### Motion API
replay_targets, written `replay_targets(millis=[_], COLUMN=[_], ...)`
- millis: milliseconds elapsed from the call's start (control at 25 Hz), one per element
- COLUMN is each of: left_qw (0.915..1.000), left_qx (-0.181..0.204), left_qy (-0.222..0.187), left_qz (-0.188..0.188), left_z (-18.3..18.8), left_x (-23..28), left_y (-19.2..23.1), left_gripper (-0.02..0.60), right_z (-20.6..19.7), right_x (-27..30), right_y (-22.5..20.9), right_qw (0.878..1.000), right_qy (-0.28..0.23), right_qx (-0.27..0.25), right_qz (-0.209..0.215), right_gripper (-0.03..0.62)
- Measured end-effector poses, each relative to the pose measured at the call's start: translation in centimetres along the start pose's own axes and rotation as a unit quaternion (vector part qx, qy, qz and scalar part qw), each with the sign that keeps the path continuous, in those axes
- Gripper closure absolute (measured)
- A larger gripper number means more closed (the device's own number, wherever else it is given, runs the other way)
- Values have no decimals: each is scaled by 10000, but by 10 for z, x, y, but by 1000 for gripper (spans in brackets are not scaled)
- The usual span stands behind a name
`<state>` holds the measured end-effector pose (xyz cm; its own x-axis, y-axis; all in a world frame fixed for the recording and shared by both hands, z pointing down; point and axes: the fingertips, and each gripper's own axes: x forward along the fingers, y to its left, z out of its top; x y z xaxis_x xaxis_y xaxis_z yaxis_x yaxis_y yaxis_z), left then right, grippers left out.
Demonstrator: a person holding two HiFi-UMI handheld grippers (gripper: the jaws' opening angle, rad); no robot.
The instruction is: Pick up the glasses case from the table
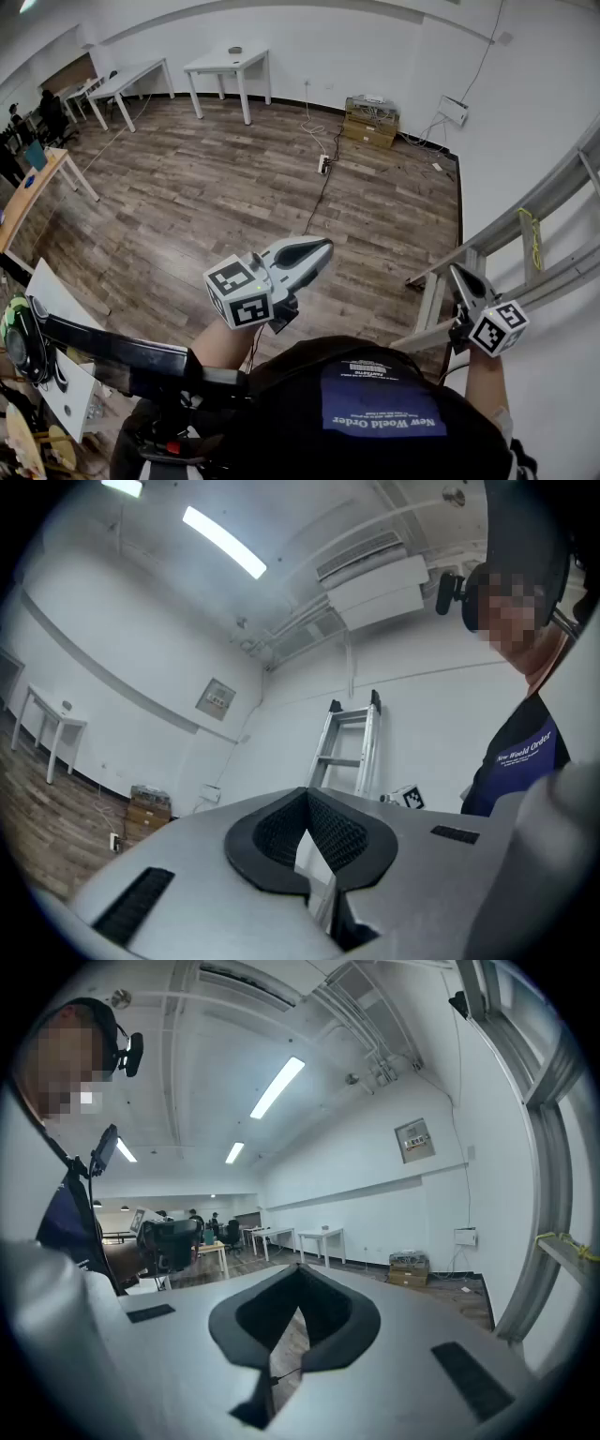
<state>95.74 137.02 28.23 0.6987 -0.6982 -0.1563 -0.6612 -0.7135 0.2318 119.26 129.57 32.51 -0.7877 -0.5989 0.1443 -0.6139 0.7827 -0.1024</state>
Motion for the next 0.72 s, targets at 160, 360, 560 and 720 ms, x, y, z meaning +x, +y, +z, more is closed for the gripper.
replay_targets(millis=[160, 360, 560, 720], left_qw=[10000, 10000, 9999, 9998], left_qx=[-47, -22, -84, -76], left_qy=[-6, 22, 70, 129], left_qz=[54, -46, -54, -156], left_z=[2, 1, -3, -10], left_x=[0, 7, 19, 39], left_y=[1, -3, -1, -4], left_gripper=[578, 578, 578, 578], right_z=[3, 2, 1, -2], right_x=[0, -4, -5, -13], right_y=[-1, -6, -17, -28], right_qw=[10000, 10000, 9999, 9999], right_qy=[8, 6, 3, 40], right_qx=[-23, -1, 126, 128], right_qz=[18, -23, -55, -15], right_gripper=[592, 592, 592, 592])
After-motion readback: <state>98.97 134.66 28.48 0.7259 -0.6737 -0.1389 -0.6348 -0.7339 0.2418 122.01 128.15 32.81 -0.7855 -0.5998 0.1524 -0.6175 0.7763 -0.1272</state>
